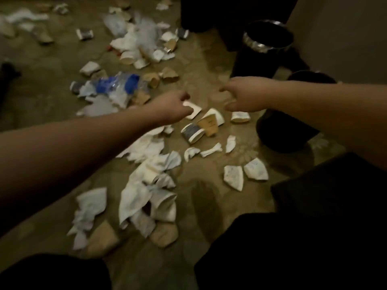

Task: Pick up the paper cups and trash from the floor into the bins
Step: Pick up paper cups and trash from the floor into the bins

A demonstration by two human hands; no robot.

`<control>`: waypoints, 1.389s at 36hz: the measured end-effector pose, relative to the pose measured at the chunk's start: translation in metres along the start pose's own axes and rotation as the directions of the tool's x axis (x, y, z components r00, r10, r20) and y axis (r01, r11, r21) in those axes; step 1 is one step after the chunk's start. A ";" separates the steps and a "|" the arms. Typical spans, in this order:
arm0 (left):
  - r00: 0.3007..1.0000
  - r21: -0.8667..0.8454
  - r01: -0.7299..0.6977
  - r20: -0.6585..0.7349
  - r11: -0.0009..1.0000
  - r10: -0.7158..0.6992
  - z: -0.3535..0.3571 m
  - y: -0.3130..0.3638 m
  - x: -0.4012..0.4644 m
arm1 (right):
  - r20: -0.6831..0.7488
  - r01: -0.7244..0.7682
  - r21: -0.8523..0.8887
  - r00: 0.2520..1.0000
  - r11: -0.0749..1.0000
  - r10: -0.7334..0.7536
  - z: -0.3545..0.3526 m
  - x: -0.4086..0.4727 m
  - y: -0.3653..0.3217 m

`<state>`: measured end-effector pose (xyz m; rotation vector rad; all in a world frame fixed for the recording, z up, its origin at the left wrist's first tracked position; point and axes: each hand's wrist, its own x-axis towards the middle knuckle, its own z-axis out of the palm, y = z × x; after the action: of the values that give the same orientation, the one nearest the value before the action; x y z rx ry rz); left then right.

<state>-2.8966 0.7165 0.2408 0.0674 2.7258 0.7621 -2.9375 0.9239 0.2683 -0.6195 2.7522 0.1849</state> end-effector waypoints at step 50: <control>0.939 0.392 -0.049 0.332 0.919 -0.091 0.180 -0.454 -0.215 | 0.358 0.041 0.110 0.930 0.993 -0.078 0.247 0.041 -0.346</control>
<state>-2.6195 0.3897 -0.0780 0.2364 2.4888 0.1561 -2.7541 0.6440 0.0028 -0.5765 2.3679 0.1305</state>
